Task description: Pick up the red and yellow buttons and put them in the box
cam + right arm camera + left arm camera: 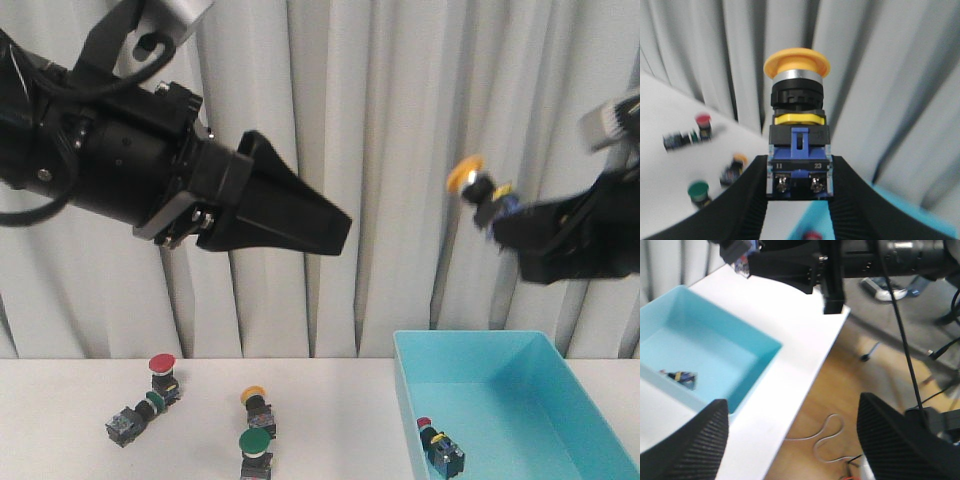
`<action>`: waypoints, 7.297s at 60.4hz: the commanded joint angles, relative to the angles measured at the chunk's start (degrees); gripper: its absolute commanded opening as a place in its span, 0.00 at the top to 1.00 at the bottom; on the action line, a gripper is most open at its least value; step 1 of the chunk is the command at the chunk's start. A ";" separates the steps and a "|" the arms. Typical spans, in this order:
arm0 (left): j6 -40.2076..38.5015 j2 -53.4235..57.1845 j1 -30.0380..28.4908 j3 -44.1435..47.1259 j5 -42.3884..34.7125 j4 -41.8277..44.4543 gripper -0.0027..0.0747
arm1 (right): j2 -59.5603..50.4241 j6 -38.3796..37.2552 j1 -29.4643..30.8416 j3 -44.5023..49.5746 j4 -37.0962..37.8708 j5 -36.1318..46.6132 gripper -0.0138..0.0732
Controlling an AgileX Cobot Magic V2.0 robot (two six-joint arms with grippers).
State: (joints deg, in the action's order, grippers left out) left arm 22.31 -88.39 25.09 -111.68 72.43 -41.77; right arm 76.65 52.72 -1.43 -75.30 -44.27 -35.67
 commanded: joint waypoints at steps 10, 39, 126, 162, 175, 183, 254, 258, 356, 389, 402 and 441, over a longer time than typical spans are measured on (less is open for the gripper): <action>-0.64 2.18 0.30 -1.44 -0.80 3.85 0.41 | 13.51 -12.49 0.31 -1.65 11.06 5.39 0.82; -1.65 2.18 0.30 -1.44 -0.80 4.14 0.48 | 33.46 -29.58 0.31 -1.65 27.33 14.81 0.82; -2.08 2.18 0.30 -1.44 -0.80 4.14 0.48 | 36.25 -29.74 0.31 -1.65 29.54 14.81 0.40; -2.08 2.18 0.30 -1.44 -0.80 15.68 0.91 | 7.34 -28.14 0.13 -1.46 25.13 7.44 0.85; -2.08 2.95 0.30 -0.75 -0.86 15.75 0.97 | -6.21 -18.61 0.13 2.40 15.44 7.21 0.85; -1.38 6.44 0.30 4.94 -2.03 16.02 0.97 | -15.25 -12.85 0.13 12.63 9.00 6.77 0.85; -6.45 36.65 0.30 55.91 -31.08 18.94 0.97 | -37.53 -8.38 0.19 44.99 5.43 2.40 0.85; -6.40 36.65 0.30 55.91 -31.08 19.53 0.97 | -37.53 -8.38 0.19 44.99 5.43 2.40 0.85; -0.62 89.87 -30.07 113.51 -72.43 29.10 0.97 | -37.53 -8.38 0.19 44.99 5.43 2.22 0.85; -17.60 89.87 -30.07 113.45 -71.68 40.69 0.97 | -37.53 -8.38 0.19 44.99 5.43 2.22 0.85; -17.60 89.87 -30.07 113.45 -71.54 40.69 0.97 | -37.53 -8.38 0.19 44.99 5.43 2.22 0.85; -17.54 89.87 -30.07 113.45 -71.54 40.69 0.97 | -37.53 -8.38 0.19 44.99 5.43 2.22 0.85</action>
State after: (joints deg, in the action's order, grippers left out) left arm 5.36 0.72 -5.07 1.54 4.92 -0.95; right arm 39.09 43.71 -1.43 -28.80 -37.33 -35.76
